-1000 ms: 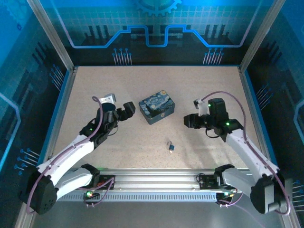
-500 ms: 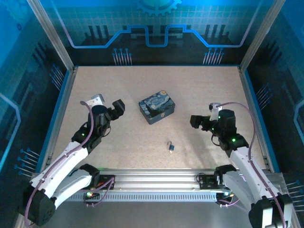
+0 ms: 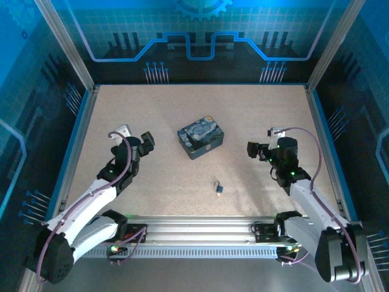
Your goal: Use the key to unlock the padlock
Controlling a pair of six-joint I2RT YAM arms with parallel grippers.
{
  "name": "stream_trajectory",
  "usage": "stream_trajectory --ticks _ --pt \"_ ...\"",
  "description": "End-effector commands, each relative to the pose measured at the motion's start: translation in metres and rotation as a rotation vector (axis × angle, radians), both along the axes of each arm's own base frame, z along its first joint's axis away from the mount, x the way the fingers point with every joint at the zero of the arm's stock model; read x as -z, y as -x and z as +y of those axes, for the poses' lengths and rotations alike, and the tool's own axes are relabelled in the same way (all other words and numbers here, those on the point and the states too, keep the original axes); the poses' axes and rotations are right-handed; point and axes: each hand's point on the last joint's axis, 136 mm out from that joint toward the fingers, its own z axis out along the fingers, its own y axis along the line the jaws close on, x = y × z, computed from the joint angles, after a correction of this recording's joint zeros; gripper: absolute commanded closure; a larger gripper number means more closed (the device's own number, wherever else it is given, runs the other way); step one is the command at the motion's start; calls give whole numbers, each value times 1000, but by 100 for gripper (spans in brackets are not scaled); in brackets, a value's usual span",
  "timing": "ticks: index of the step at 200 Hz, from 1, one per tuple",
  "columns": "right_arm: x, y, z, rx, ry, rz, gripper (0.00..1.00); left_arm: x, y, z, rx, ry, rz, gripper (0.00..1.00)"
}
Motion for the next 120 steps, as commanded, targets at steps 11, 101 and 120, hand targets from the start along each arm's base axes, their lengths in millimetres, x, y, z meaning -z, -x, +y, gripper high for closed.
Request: stream_trajectory --ticks 11,101,120 --pt "-13 -24 -13 26 81 -125 0 -8 -15 9 15 -210 -33 1" --pt "13 -48 -22 -17 111 -214 0 18 -28 5 52 -252 27 1" --pt "22 -50 -31 9 77 -230 0 18 -29 7 58 -258 32 1"
